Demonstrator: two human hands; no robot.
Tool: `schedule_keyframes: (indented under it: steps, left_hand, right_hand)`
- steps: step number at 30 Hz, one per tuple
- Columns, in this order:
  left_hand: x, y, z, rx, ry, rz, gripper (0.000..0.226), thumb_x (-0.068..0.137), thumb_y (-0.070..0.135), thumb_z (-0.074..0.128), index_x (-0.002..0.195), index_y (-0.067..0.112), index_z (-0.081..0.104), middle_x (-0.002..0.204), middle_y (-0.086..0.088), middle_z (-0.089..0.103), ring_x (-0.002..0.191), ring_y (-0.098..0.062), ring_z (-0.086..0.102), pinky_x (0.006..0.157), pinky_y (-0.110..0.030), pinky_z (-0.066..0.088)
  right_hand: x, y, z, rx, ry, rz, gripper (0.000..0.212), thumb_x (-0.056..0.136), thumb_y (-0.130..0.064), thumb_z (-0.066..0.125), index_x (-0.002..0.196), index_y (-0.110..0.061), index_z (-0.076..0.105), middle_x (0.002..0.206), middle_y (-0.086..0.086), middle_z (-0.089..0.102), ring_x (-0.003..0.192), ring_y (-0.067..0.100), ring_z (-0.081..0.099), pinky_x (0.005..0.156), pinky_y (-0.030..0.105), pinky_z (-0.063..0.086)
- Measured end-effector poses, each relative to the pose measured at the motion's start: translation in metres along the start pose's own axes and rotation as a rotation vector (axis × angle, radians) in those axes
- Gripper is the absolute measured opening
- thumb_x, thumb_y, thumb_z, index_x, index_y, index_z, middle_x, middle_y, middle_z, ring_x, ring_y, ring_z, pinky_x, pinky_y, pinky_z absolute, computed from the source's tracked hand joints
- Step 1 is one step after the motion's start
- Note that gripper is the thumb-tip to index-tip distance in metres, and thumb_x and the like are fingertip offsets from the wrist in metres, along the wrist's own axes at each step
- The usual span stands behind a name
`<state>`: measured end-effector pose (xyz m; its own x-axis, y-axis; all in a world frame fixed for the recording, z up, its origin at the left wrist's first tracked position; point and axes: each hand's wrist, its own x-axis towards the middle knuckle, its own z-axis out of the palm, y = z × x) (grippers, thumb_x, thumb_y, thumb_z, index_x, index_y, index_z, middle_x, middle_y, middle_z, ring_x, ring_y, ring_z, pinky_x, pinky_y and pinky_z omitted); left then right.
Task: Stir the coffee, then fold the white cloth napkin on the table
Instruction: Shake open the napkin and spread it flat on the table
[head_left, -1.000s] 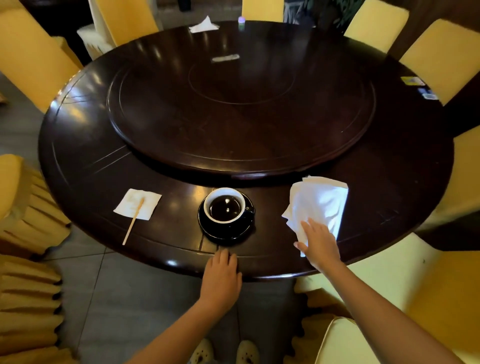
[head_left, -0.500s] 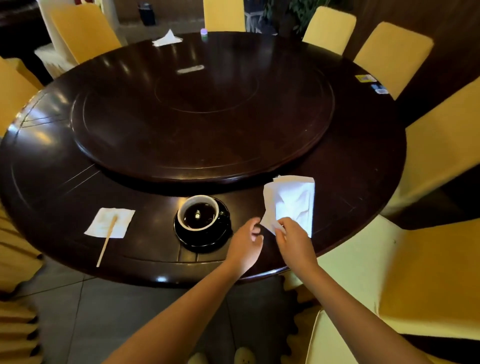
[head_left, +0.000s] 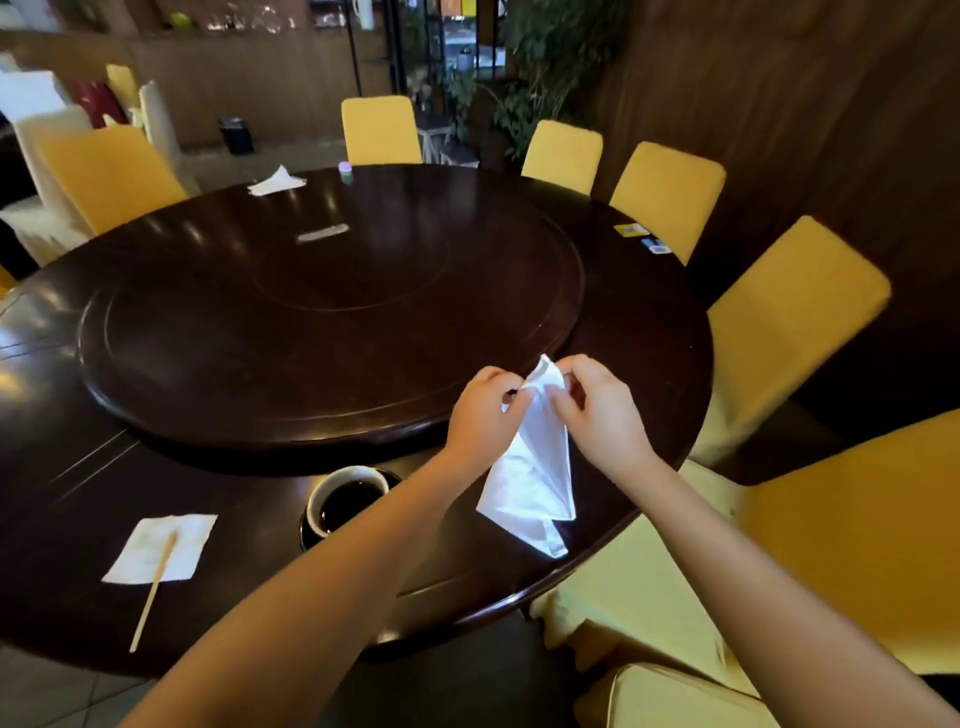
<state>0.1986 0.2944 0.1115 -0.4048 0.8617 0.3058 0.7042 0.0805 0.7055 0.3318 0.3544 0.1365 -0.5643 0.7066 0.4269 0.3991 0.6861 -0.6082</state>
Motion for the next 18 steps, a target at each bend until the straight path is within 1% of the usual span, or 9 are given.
schedule_keyframes:
  steps: [1, 3, 6, 8, 11, 13, 14, 16, 18]
  left_hand:
    - [0.007, 0.007, -0.004, 0.007, 0.004, 0.023, 0.022, 0.093, 0.025, 0.051, 0.088, 0.008, 0.064, 0.086, 0.001, 0.053, 0.074, -0.012, 0.051, 0.062, -0.02, 0.039]
    - [0.022, 0.019, -0.013, 0.017, 0.009, 0.077, 0.025, 0.092, 0.026, 0.051, 0.072, 0.014, 0.058, 0.072, -0.001, 0.053, 0.067, -0.014, 0.049, 0.059, -0.028, 0.04]
    - [0.04, 0.039, -0.027, 0.018, 0.027, 0.117, 0.042, 0.091, 0.023, 0.053, 0.052, 0.02, 0.036, 0.054, 0.005, 0.037, 0.056, -0.012, 0.038, 0.053, -0.027, 0.03]
    - [0.05, 0.05, -0.037, -0.002, 0.046, 0.106, 0.043, 0.088, 0.021, 0.056, 0.051, 0.012, 0.036, 0.052, 0.003, 0.035, 0.055, -0.012, 0.035, 0.054, -0.029, 0.03]
    - [0.063, 0.065, -0.049, -0.033, 0.058, 0.104, 0.04, 0.084, 0.019, 0.061, 0.055, -0.003, 0.044, 0.055, -0.015, 0.043, 0.054, -0.015, 0.036, 0.054, -0.032, 0.03]
    - [0.07, 0.074, -0.058, -0.069, 0.067, 0.094, 0.035, 0.082, 0.021, 0.065, 0.059, -0.002, 0.053, 0.06, -0.018, 0.055, 0.055, -0.016, 0.044, 0.055, -0.028, 0.035]
    - [0.073, 0.08, -0.064, -0.101, 0.072, 0.082, 0.03, 0.08, 0.021, 0.067, 0.061, 0.002, 0.057, 0.061, -0.011, 0.059, 0.057, -0.011, 0.048, 0.055, -0.022, 0.037]
    - [0.079, 0.09, -0.076, -0.2, 0.063, 0.044, 0.022, 0.077, 0.02, 0.072, 0.062, 0.013, 0.059, 0.063, 0.005, 0.058, 0.059, -0.003, 0.051, 0.052, -0.008, 0.037]
    - [0.083, 0.098, -0.089, -0.289, -0.014, 0.042, 0.023, 0.077, 0.02, 0.073, 0.061, 0.019, 0.057, 0.063, 0.008, 0.054, 0.059, -0.001, 0.05, 0.051, -0.006, 0.036]
  right_hand:
    - [0.008, -0.002, -0.007, 0.014, 0.032, -0.008, 0.006, 0.088, -0.01, 0.056, 0.086, -0.007, 0.061, 0.082, -0.001, 0.059, 0.074, 0.014, 0.054, 0.062, 0.018, 0.037]
    - [0.024, -0.005, -0.021, 0.031, 0.088, -0.024, 0.015, 0.088, -0.012, 0.057, 0.076, -0.003, 0.059, 0.074, 0.003, 0.059, 0.068, 0.015, 0.053, 0.061, 0.021, 0.036]
    - [0.046, -0.014, -0.04, 0.075, 0.097, -0.033, 0.016, 0.088, -0.014, 0.058, 0.076, -0.004, 0.059, 0.07, 0.006, 0.058, 0.062, 0.012, 0.049, 0.057, 0.019, 0.036]
    - [0.058, -0.023, -0.051, 0.122, 0.082, -0.038, 0.018, 0.087, -0.016, 0.06, 0.073, -0.007, 0.058, 0.066, 0.006, 0.055, 0.058, 0.01, 0.045, 0.055, 0.016, 0.034]
    - [0.075, -0.039, -0.064, 0.142, 0.143, -0.06, 0.04, 0.086, -0.022, 0.063, 0.053, -0.019, 0.041, 0.055, -0.003, 0.042, 0.051, 0.008, 0.038, 0.051, 0.015, 0.03]
    - [0.084, -0.049, -0.073, 0.115, 0.192, -0.053, 0.05, 0.086, -0.024, 0.064, 0.049, -0.021, 0.03, 0.051, -0.006, 0.035, 0.048, 0.009, 0.036, 0.05, 0.015, 0.028]
    - [0.089, -0.053, -0.077, 0.112, 0.205, -0.053, 0.051, 0.086, -0.023, 0.063, 0.05, -0.019, 0.028, 0.049, -0.005, 0.033, 0.048, 0.01, 0.034, 0.051, 0.017, 0.027]
    - [0.098, -0.058, -0.088, 0.123, 0.196, -0.059, 0.05, 0.088, -0.021, 0.06, 0.05, -0.016, 0.027, 0.049, -0.002, 0.031, 0.049, 0.011, 0.031, 0.052, 0.023, 0.026]
    - [0.105, -0.062, -0.1, 0.12, 0.161, -0.074, 0.049, 0.09, -0.02, 0.057, 0.05, -0.013, 0.03, 0.048, -0.001, 0.029, 0.047, 0.011, 0.029, 0.049, 0.023, 0.021]
